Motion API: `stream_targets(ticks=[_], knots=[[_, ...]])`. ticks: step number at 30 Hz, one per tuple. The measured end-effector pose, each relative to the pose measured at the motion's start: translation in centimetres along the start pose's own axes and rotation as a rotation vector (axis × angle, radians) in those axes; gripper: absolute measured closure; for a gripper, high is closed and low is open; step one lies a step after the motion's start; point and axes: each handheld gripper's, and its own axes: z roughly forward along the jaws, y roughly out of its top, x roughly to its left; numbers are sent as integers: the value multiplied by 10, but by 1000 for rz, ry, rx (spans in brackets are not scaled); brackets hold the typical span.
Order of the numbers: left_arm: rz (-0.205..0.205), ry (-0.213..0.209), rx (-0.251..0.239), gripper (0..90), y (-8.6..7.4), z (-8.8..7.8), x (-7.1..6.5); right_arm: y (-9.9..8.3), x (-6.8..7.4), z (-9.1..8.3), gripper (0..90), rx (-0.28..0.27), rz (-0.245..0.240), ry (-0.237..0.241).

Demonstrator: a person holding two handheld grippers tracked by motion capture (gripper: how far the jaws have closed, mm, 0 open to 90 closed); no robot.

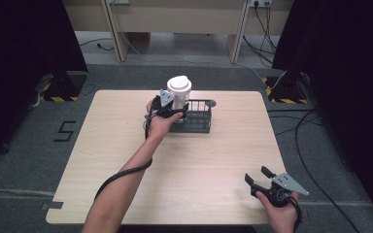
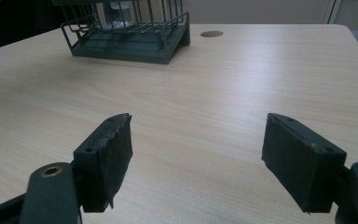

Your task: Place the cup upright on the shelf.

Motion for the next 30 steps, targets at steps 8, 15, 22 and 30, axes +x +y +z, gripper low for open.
stream_targets(ticks=[8,15,22,30], knots=[[34,-2,-10,142,1,-12,2,0,0,0,249,2,-4,0],[51,-14,-31,141,0,-26,1,0,0,1,247,2,-5,-1],[49,-30,-46,141,2,-39,2,0,0,1,247,3,-6,-3],[62,-39,-52,141,1,-53,2,0,1,1,246,4,-8,-5]])
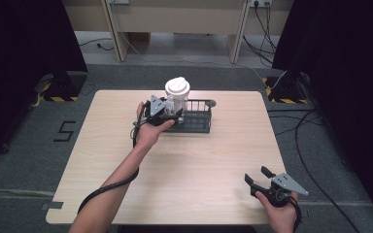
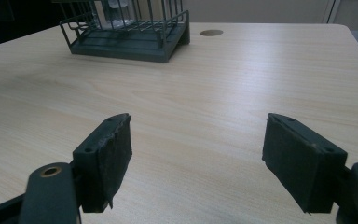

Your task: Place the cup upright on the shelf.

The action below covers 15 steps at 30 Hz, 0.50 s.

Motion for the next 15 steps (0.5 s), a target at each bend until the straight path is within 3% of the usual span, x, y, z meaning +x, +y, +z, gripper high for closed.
stream_targets(ticks=[15], knots=[[25,-13,-12,142,-4,-27,-3,0,0,0,244,0,-2,-2]])
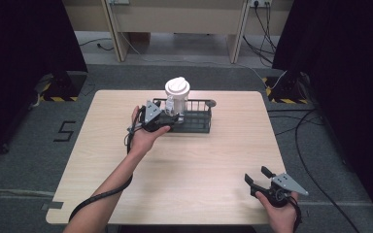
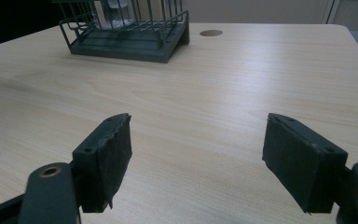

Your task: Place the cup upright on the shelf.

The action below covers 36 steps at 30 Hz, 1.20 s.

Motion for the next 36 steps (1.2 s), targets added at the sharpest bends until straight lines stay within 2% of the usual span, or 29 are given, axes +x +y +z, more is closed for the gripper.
stream_targets(ticks=[23,36], knots=[[14,-5,-21,142,-12,-55,2,0,0,0,243,-1,4,-2],[13,8,-18,142,-20,-76,6,0,0,0,243,-1,5,-4]])
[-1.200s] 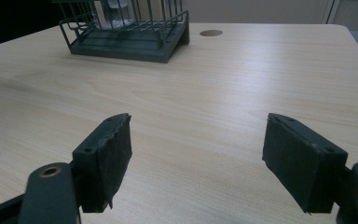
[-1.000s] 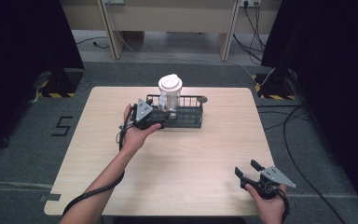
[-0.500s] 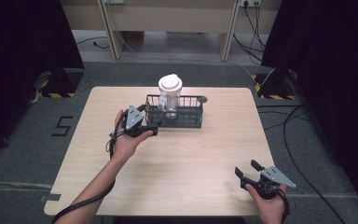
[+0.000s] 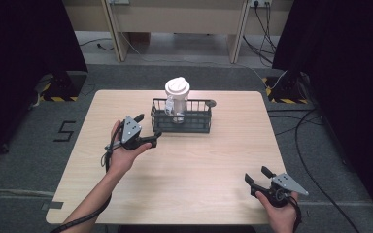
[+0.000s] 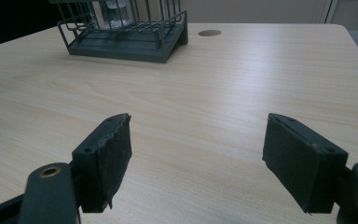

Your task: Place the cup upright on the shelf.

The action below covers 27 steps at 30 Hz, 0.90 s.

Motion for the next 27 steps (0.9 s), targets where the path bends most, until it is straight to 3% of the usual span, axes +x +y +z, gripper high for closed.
stream_targets(ticks=[27], knots=[[-20,25,37,142,-32,-47,4,0,0,0,243,1,2,-4]])
